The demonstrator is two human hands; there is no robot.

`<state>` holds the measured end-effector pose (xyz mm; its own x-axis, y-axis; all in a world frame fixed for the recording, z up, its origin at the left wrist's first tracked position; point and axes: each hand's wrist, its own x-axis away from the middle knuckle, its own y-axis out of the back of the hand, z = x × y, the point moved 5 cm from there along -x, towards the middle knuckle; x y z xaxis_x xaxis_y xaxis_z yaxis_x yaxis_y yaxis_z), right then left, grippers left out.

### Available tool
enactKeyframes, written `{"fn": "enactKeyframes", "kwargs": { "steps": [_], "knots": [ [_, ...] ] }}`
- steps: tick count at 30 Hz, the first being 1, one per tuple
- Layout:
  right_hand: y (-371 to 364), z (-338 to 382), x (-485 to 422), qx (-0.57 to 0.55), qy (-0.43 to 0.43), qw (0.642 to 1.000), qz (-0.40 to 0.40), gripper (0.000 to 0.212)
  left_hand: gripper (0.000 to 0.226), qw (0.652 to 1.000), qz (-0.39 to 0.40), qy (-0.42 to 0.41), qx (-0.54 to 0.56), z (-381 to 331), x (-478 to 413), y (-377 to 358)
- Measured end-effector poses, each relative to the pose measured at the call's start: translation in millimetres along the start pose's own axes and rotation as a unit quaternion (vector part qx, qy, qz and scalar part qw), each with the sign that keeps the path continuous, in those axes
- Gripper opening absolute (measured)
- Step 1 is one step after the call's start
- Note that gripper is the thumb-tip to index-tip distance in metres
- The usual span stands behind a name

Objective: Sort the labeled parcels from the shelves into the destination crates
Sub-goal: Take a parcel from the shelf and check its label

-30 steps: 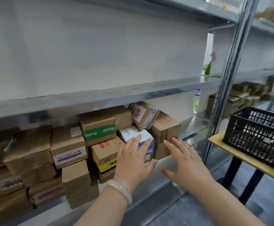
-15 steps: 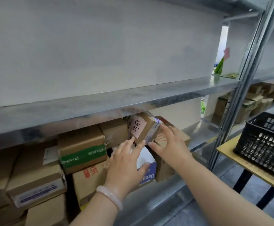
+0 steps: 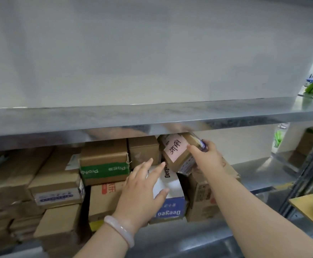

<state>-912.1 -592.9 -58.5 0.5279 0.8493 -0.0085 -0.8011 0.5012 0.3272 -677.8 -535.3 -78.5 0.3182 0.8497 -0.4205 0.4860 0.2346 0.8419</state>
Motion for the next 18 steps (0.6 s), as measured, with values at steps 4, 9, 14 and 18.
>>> {"fn": "enactKeyframes", "kwargs": {
  "steps": [4,9,14,18],
  "knots": [
    [31.7,-13.6,25.4,-0.078,-0.016,0.997,0.024,0.069,0.069,0.996,-0.017,0.046,0.07,-22.0,-0.6,-1.0],
    [62.5,-52.8,63.8,-0.188,-0.064,0.976,0.094,0.053,0.074,0.967,-0.027,0.111,0.229,-50.7,5.5,-5.7],
    [56.4,-76.1,94.8,-0.323,-0.097,0.924,0.181,0.045,0.085,0.868,-0.023,0.197,0.455,-80.3,30.7,-9.8],
    [38.2,-71.6,119.0,-0.301,-0.067,0.914,0.264,0.044,0.086,0.854,-0.091,0.228,0.459,-78.4,63.7,8.8]
  ]
}}
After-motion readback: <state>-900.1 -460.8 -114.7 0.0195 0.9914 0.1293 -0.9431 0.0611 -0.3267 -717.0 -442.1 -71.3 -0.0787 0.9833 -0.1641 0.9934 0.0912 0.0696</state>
